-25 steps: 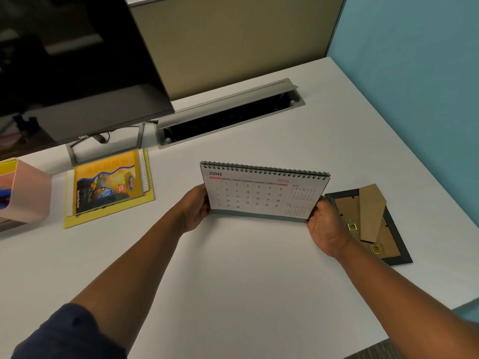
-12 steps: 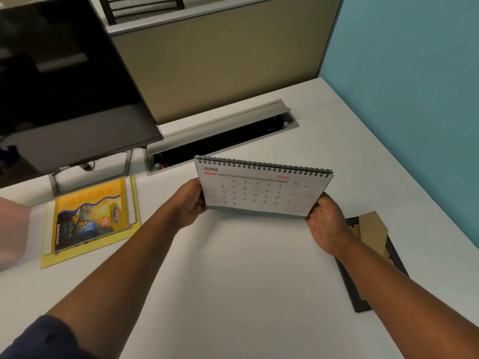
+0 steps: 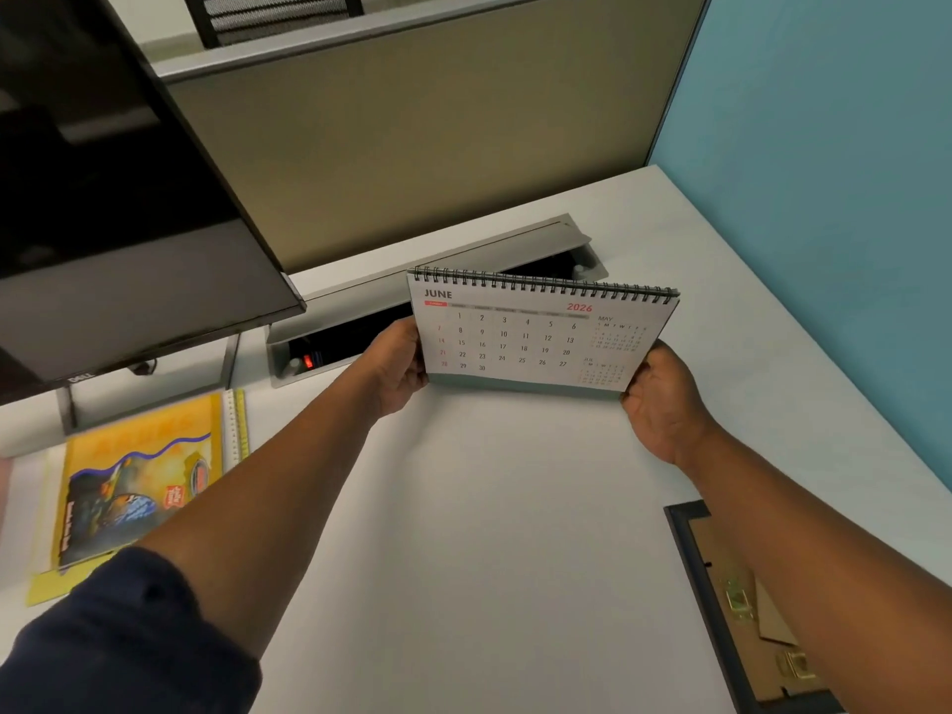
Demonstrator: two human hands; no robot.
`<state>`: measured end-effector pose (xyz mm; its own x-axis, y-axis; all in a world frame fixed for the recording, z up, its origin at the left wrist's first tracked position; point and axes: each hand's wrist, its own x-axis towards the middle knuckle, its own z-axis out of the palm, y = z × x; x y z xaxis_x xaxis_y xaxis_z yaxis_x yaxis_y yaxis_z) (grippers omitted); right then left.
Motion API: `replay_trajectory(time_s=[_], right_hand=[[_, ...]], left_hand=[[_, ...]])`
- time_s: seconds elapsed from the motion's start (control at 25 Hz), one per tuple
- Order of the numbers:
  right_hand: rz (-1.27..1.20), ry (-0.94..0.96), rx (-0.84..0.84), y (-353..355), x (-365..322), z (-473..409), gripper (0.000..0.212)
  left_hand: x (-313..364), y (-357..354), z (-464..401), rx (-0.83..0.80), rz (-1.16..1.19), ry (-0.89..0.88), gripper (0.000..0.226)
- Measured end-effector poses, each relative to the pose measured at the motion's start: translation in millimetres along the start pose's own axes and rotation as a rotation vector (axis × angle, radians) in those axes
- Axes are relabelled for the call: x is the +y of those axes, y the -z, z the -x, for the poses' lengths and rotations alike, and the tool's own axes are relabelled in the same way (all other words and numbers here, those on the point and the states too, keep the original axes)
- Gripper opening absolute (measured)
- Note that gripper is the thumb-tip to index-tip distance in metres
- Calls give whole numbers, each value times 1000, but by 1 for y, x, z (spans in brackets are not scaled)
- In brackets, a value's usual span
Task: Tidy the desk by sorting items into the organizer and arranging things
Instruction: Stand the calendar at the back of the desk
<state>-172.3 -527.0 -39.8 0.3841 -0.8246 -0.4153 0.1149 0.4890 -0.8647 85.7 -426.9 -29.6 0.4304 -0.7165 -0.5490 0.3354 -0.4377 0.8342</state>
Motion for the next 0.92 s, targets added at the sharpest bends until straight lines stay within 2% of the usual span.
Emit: replay_trajectory(time_s=[0.36, 0.52, 0.92], right_hand=[[-17, 5, -19, -1, -4, -37, 35], [-24, -8, 18, -4, -2, -41, 33], [34, -20, 6, -11, 0, -54, 33]], left_hand=[[1, -4, -35, 40, 30, 10, 30], [-3, -2, -40, 41, 55, -6, 37], [-3, -1, -40, 134, 100, -47, 34]])
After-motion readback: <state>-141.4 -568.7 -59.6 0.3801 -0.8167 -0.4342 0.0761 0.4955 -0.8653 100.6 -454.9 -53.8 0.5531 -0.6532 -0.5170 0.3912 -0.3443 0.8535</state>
